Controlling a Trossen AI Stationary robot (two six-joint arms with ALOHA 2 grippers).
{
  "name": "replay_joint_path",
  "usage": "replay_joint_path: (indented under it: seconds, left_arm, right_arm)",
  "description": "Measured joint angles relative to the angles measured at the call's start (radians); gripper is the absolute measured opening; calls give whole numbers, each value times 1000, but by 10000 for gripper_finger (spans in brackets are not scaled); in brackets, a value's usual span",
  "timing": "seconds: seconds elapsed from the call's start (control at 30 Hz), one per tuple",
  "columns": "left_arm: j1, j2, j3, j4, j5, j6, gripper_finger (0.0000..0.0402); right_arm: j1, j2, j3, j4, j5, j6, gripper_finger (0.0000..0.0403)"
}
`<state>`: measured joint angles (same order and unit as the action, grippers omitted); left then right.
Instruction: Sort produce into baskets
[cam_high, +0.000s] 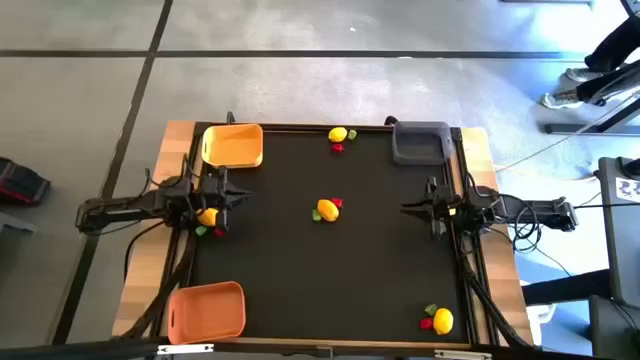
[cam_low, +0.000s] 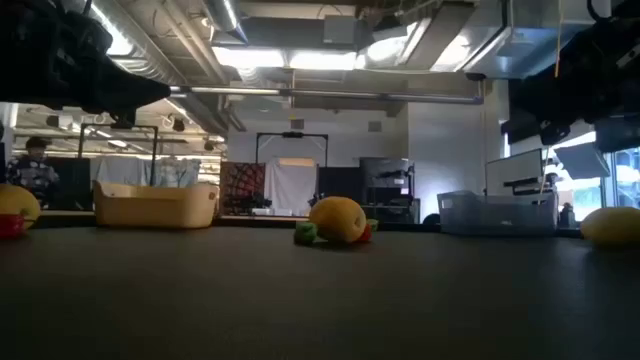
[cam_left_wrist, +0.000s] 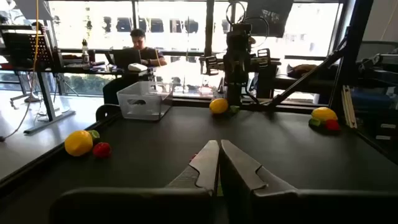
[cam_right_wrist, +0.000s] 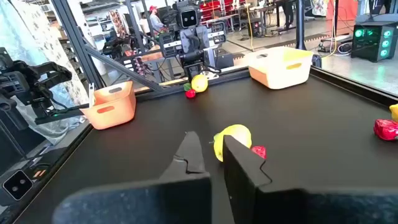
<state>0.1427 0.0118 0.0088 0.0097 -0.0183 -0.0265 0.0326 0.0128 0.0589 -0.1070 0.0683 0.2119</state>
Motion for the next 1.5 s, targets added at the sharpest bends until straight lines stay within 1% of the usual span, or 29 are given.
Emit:
replay_joint_path:
  seconds: [1.43, 1.5]
  left_arm:
    - [0, 0, 0, 0, 0, 0, 10]
    - [0, 0, 0, 0, 0, 0, 10]
  right_arm:
    - [0, 0, 0, 1, -1, 0, 19]
    - [0, 0, 0, 1, 10, -26, 19]
